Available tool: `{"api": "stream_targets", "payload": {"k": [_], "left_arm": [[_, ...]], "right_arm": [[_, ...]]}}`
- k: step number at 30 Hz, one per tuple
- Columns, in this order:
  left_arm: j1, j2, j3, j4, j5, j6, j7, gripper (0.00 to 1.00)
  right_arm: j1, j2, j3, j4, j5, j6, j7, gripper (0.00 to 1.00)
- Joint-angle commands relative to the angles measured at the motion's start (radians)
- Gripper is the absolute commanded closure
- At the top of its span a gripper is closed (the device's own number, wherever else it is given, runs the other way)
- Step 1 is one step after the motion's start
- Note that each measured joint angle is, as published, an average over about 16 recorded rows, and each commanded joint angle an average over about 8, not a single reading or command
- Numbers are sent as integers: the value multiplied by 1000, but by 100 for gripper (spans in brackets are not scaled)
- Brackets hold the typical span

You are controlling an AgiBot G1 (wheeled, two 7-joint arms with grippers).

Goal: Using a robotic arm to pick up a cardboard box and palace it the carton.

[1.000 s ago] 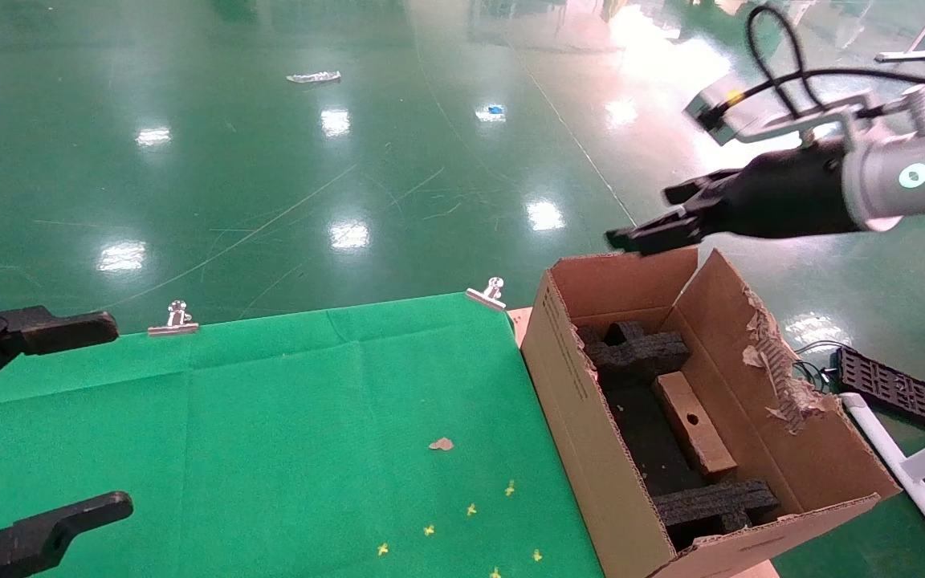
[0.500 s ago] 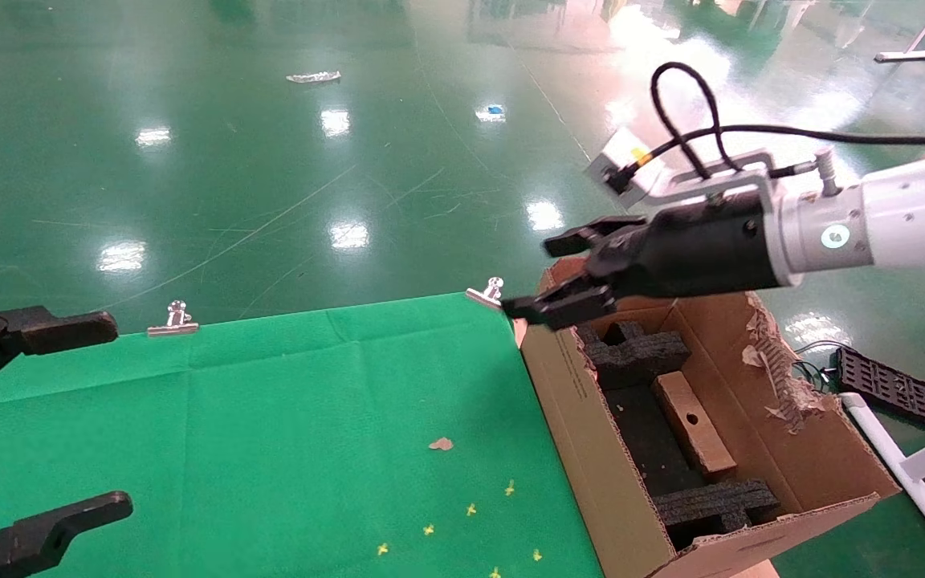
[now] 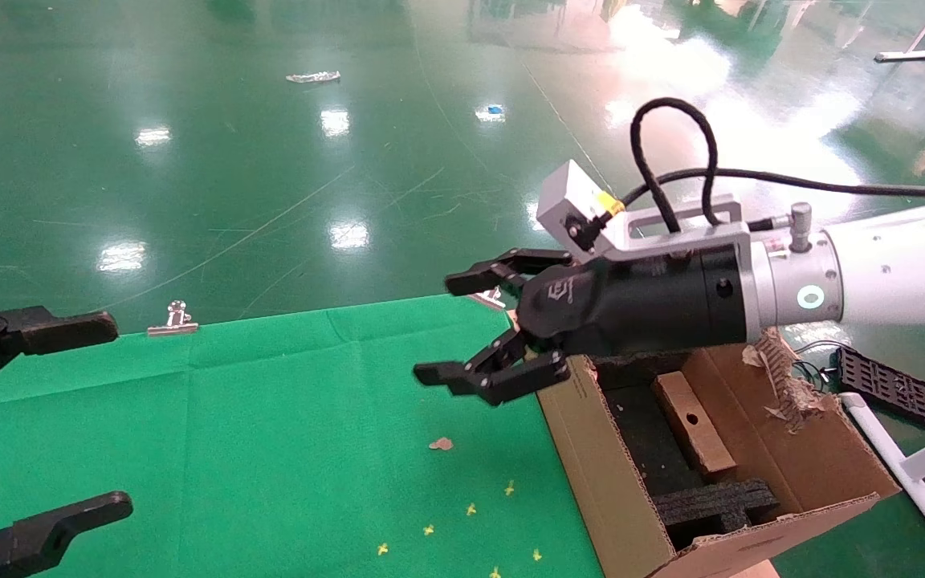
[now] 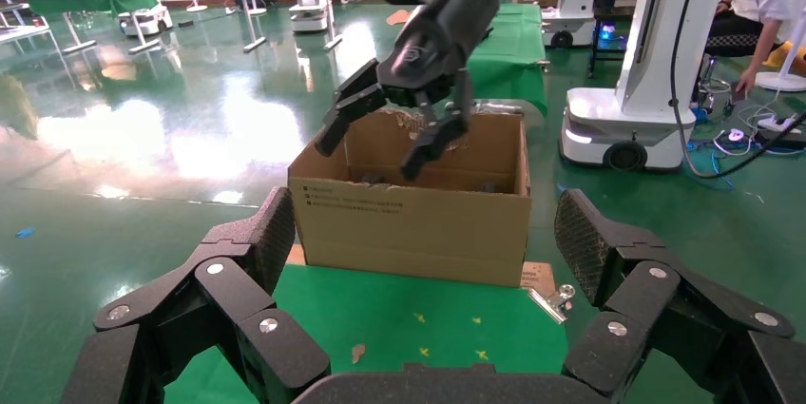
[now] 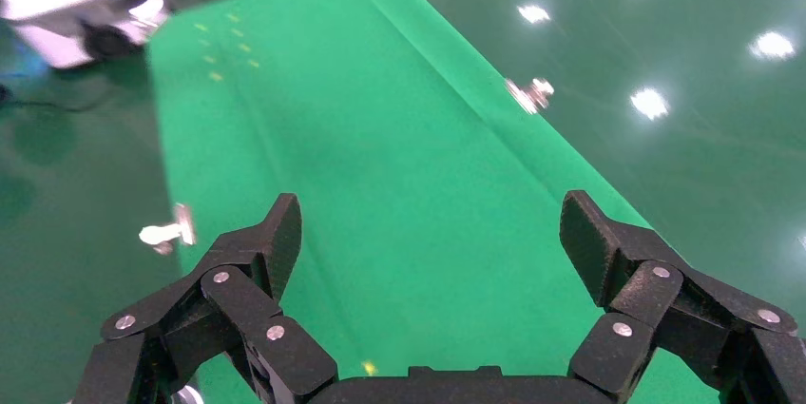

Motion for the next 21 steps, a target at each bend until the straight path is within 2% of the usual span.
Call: {"api": "stream_targets", "payload": {"k": [1,15,21], "left_arm": [[0,0,0,0,0,0,0,0],[0,0,1,0,0,0,0,0],[0,0,1,0,-1,0,0,0]], "right_arm": [[-38,-7,42,6,26,-16,-31,0],[-305,-55,334,49,211,-126,-249,0],[-395,-71,431,63,271,-162,-317,0]]}}
